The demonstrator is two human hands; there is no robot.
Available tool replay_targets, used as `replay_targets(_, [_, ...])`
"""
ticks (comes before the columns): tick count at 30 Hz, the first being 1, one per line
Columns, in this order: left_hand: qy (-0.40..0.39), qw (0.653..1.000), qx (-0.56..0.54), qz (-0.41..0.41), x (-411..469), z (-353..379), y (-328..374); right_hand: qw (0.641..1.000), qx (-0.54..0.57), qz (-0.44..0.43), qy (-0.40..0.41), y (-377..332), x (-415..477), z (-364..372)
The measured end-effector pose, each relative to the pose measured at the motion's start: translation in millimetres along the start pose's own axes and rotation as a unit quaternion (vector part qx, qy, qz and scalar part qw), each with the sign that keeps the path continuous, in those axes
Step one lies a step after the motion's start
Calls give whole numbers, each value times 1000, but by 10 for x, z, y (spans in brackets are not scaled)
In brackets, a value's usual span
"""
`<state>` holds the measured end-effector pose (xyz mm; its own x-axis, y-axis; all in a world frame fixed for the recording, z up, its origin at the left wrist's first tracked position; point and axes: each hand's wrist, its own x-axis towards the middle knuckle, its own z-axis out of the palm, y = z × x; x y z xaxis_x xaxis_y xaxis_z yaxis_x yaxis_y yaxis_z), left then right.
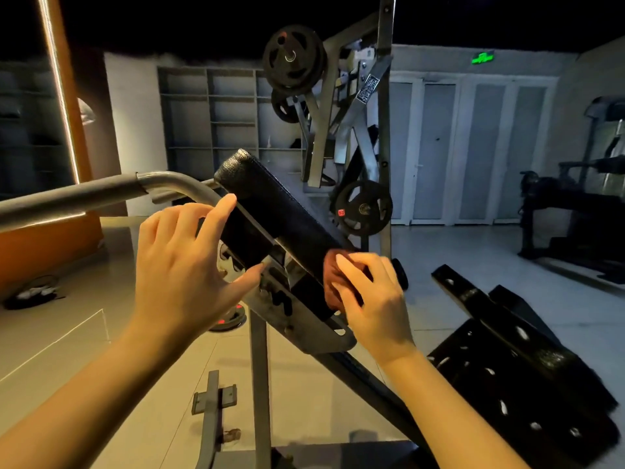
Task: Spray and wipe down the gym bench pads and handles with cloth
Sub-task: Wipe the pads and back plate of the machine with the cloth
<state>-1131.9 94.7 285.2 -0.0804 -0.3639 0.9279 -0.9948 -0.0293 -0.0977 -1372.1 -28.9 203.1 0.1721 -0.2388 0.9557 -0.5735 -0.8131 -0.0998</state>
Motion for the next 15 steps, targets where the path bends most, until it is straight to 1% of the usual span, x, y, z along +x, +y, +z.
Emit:
replay_targets(3, [10,1000,-14,-7,6,37,30,999,-24,25,-37,303,-517,-247])
replay_targets(5, [11,1000,-27,-13,-7,60,49,997,-26,57,-41,362,-626,-356])
replay_targets(7, [11,999,-37,-19,-18,76,55,998,-14,65,-10,263,-466,-361])
replay_targets(9, [5,999,-33,-20,-13,76,47,999,12,49,19,82,-110,-253])
replay_targets(11, [-2,1000,-23,-12,3,51,29,999,29,37,10,-53,182,-91])
replay_targets(13, [-5,1000,-9,0,9,37,-1,1000,6,25,-2,-38,195,30])
replay_targets(15, [1,1000,-4,8,-13,60,-44,999,-10,42,3,61,-84,29])
